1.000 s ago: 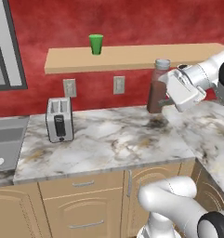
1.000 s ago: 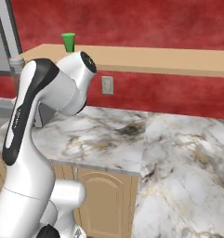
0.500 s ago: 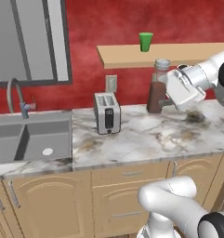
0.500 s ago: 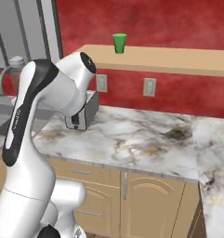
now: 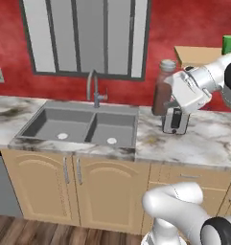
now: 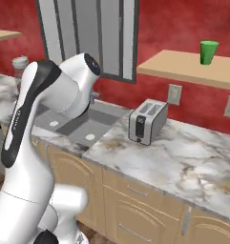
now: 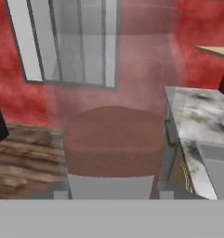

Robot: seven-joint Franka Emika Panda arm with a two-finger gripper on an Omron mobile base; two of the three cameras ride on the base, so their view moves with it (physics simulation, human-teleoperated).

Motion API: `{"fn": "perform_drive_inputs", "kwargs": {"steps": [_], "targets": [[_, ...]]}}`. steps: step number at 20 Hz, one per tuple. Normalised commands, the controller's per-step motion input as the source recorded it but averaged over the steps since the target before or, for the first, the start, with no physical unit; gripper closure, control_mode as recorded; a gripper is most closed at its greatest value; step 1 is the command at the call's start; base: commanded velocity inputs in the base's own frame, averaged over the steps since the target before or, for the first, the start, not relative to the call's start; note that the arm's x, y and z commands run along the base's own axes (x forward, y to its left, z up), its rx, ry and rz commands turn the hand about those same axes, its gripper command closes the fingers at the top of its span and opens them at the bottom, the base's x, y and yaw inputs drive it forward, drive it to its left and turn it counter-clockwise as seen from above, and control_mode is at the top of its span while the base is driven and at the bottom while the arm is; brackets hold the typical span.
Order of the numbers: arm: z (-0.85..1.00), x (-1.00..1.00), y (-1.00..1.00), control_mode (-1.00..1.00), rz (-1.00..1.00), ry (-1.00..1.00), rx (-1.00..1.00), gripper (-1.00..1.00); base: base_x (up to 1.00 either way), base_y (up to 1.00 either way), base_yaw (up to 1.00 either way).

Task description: Take the cinnamon bottle from the cabinet and place it on the dining table, next to the plate with the cupcake. Then take the chocolate from the dining counter and place it on the cupcake plate.

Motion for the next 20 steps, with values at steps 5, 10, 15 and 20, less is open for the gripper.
{"fn": "perform_drive_inputs", "kwargs": {"steps": [5,10,15,20], "targets": [[0.0,0.0,0.0,1.0,0.0,0.0,0.0,1.0,-0.2,0.19,0.91],[0.0,0.0,0.0,1.0,0.0,0.0,0.0,1.0,-0.14,0.08,1.0],[0.0,0.0,0.0,1.0,0.0,0.0,0.0,1.0,-0.14,0.08,1.0],[0.0,0.0,0.0,1.0,0.0,0.0,0.0,1.0,-0.14,0.09,1.0]]}}
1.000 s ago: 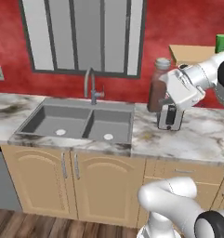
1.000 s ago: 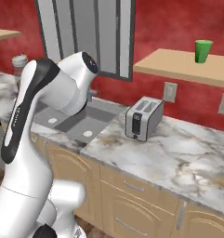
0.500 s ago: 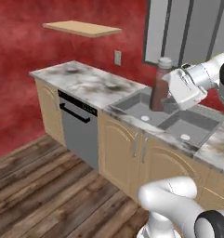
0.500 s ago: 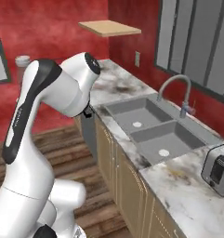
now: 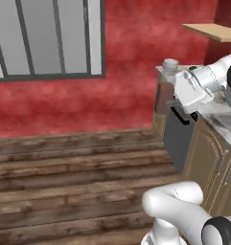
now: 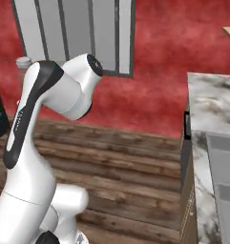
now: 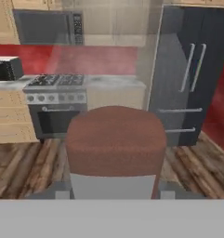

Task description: Take the cinnamon bottle from the cabinet and place it on the dining table, next to the plate with the cupcake. Then take the chocolate from the dining counter and place it on the cupcake plate.

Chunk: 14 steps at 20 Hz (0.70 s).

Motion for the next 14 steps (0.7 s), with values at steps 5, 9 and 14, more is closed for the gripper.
{"fn": "perform_drive_inputs", "kwargs": {"steps": [5,9,14], "targets": [[0.0,0.0,0.0,1.0,0.0,0.0,0.0,1.0,-0.15,0.11,1.0],[0.0,0.0,0.0,1.0,0.0,0.0,0.0,1.0,-0.16,0.1,1.0],[0.0,0.0,0.0,1.0,0.0,0.0,0.0,1.0,-0.14,0.15,0.97]]}}
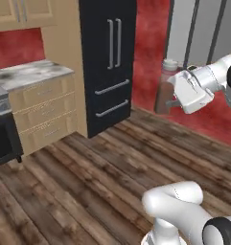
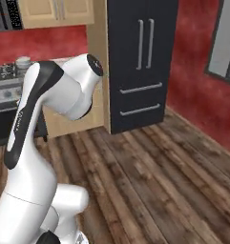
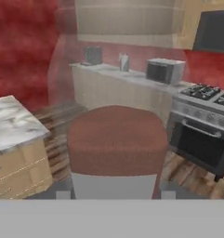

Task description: Take the cinnamon bottle from the cabinet and place it on the dining table, next to the plate with the cupcake. Then take the chocolate from the dining counter and place it on the cupcake plate.

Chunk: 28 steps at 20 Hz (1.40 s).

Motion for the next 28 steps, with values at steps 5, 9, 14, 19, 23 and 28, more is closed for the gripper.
{"fn": "perform_drive_inputs", "kwargs": {"steps": [5,9,14,19,23,28], "targets": [[0.0,0.0,0.0,1.0,0.0,0.0,0.0,1.0,0.01,0.21,0.85],[0.0,0.0,0.0,1.0,0.0,0.0,0.0,1.0,0.22,0.19,0.73],[0.0,0.0,0.0,1.0,0.0,0.0,0.0,1.0,0.74,0.14,0.29],[0.0,0.0,0.0,1.0,0.0,0.0,0.0,1.0,0.92,0.28,0.07],[0.0,0.0,0.0,1.0,0.0,0.0,0.0,1.0,0.88,0.25,0.13],[0.0,0.0,0.0,1.0,0.0,0.0,0.0,1.0,0.34,0.02,0.74]]}}
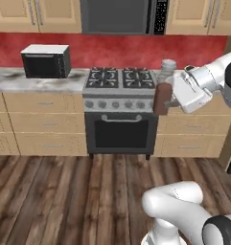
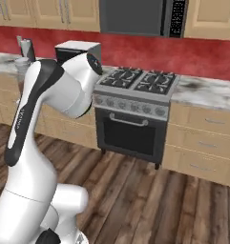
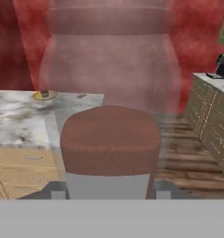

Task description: Take the cinnamon bottle from the cabinet and place it on the dining table, next to the plate with the cupcake. Then take the chocolate from the dining counter and place it on the cupcake plate.

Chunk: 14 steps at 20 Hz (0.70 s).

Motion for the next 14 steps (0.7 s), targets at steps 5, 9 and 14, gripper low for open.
{"fn": "perform_drive_inputs", "kwargs": {"steps": [5,9,14], "targets": [[0.0,0.0,0.0,1.0,0.0,0.0,0.0,1.0,0.0,0.0,1.0],[0.0,0.0,0.0,1.0,0.0,0.0,0.0,1.0,0.06,0.0,0.97],[0.0,0.0,0.0,1.0,0.0,0.0,0.0,1.0,0.33,0.0,0.81]]}}
